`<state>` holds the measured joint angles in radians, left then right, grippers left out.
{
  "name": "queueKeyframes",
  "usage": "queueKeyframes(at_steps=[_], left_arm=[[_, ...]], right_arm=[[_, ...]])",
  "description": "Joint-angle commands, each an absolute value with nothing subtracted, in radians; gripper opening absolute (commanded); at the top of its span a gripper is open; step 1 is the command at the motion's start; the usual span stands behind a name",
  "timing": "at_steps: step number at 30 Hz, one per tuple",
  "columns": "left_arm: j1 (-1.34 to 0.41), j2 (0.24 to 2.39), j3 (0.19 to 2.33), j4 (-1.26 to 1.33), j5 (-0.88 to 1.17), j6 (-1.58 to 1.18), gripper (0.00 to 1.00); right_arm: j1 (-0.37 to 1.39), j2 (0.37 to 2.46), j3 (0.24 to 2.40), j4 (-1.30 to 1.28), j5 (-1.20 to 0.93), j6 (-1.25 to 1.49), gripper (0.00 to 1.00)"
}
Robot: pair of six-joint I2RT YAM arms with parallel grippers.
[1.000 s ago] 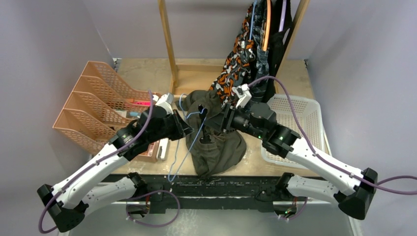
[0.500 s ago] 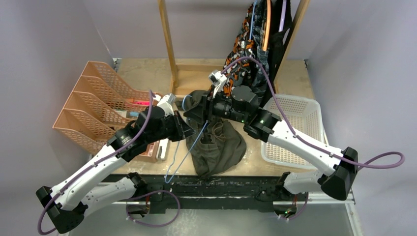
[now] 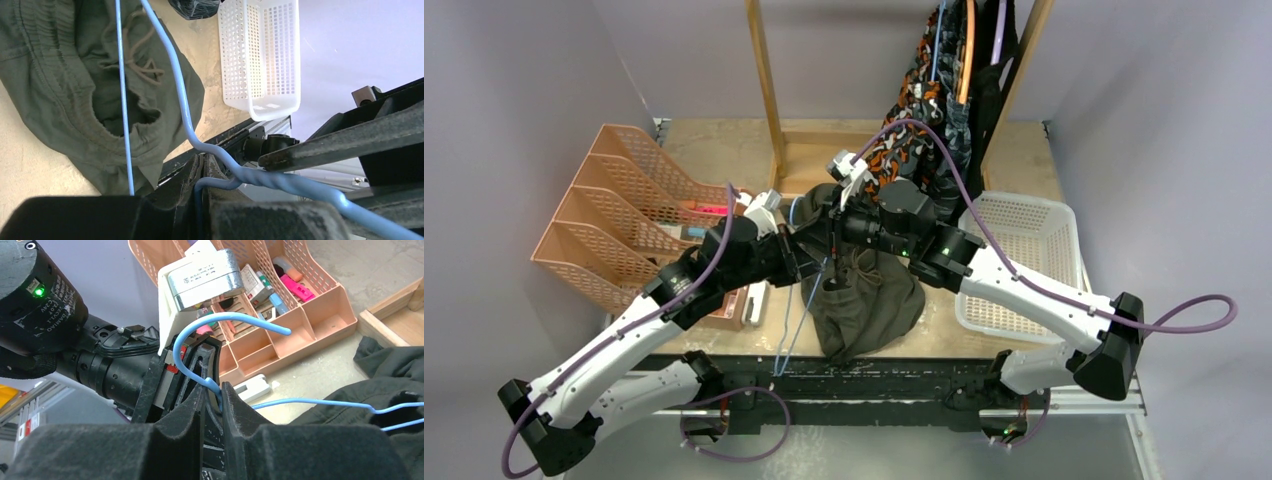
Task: Remove the shorts from the hanger
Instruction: Place the hanger on the clothes rod.
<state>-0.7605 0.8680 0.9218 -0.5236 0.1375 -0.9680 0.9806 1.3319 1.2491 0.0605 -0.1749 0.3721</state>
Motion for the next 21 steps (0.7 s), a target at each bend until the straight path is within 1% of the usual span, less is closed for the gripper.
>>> queueKeyframes(at_steps=[1,2,5,7,13,17,21], left_arm=[[-0.769,0.829,0.946,-0.431,0.176,-0.965,0.00],[-0.768,0.829,0.946,-0.431,0.180,-0.966,0.00],[-0.769,0.830,0.942,-0.414,0.202,-0.972,0.00],[-0.767,0.832,0.940,-0.406,0.216,-0.978,0.00],[-0.768,0.817,0.939,-0.398,0.222,-0.993,0.00],[-0.768,0.820,0.939,-0.397,0.230,-0.998,0.00],[-0.767,0.826,0.942,-0.398,0.235,-1.000,0.00]], right_arm=[[0.970,1.312,1.269,0.112,-0.084,0.323,0.20],[0.971,1.314,1.274,0.101,-0.083,0.318,0.26],[0.970,1.320,1.268,0.099,-0.072,0.305,0.34],[0.971,1.318,1.259,0.109,-0.060,0.298,0.36],[0.971,1.305,1.240,0.136,0.047,0.283,0.36],[0.971,1.280,1.201,0.204,0.088,0.291,0.32],[0.973,1.278,1.201,0.218,0.106,0.307,0.29]])
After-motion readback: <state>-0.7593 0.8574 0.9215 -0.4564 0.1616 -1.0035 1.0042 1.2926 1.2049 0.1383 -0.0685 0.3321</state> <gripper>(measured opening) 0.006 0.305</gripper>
